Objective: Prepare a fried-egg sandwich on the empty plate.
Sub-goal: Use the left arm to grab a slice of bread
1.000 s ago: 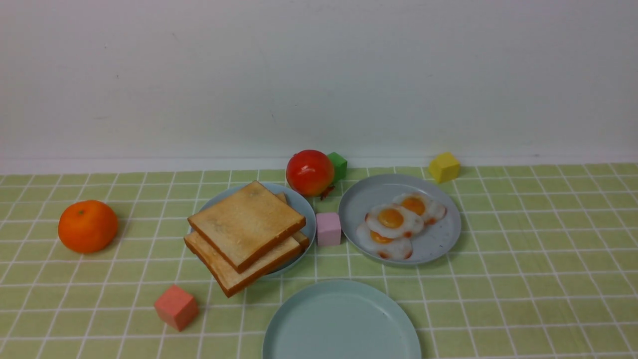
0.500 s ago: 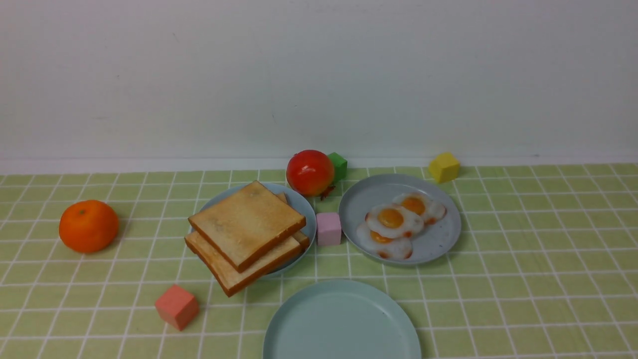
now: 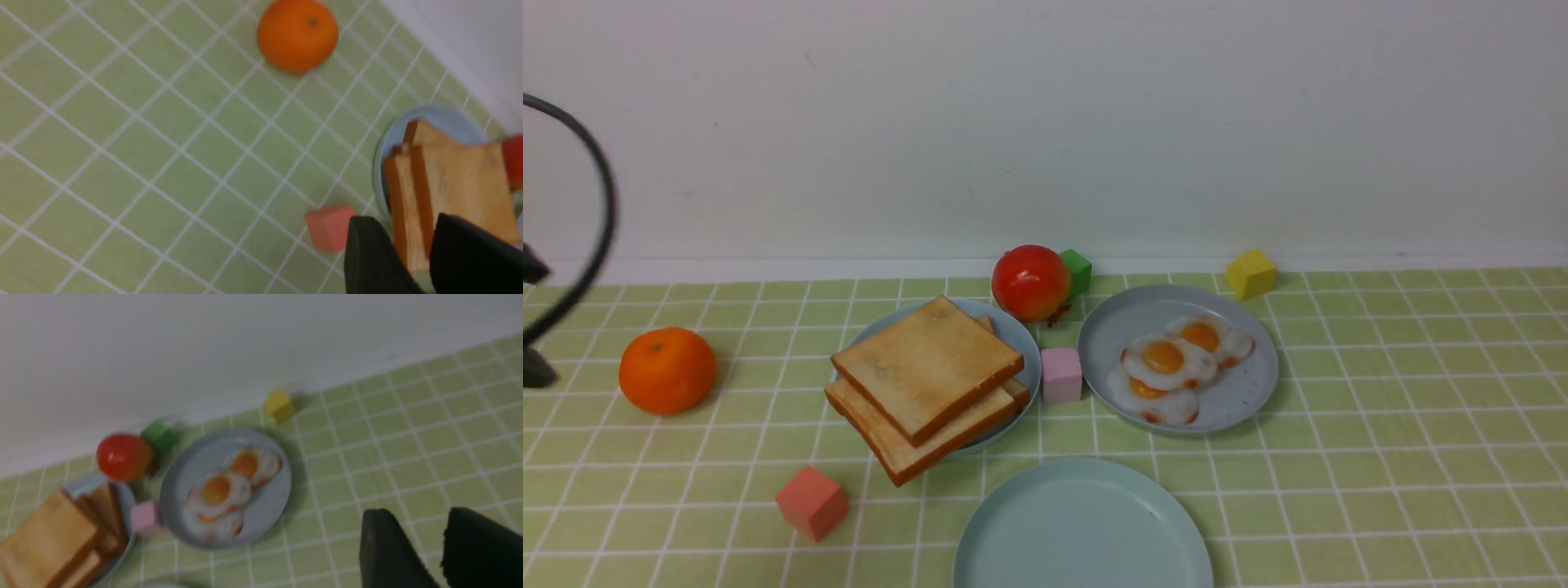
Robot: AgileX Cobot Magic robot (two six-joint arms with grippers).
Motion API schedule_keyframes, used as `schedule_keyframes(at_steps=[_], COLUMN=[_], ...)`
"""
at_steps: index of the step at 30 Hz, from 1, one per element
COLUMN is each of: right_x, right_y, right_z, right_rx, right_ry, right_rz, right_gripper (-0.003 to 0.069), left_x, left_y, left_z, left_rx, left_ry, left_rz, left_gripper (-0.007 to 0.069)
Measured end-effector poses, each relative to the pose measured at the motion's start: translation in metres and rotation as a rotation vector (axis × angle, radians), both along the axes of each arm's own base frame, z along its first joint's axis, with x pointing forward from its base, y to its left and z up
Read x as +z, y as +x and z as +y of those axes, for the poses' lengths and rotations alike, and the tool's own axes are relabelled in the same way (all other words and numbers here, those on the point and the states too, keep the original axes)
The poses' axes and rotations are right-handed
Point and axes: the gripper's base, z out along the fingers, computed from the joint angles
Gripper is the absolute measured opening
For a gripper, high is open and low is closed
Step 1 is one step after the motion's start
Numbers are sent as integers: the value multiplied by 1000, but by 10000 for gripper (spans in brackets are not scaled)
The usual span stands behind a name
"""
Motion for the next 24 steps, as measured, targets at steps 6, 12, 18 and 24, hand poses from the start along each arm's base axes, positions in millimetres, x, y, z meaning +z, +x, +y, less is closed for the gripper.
schedule_keyframes(at_steps=[6,12,18,24], right_x=[-31,-35,-36,-37], right_y=[0,-2,-3,-7], right_z=[46,62,62,64], right_rx=[323,440,457,514], right_ry=[0,2,-11,-18], right_rz=[187,205,218,235], right_gripper=[241,241,241,241], left_x=[-33,-46,-67,-107], left_y=[52,115,168,205], left_z=[-21,-25,-27,-26], left_rx=[-238,-375,-551,-725], left_ry=[-145,-138,-89,-15], left_rz=[43,22,81,117], left_gripper=[241,323,437,449])
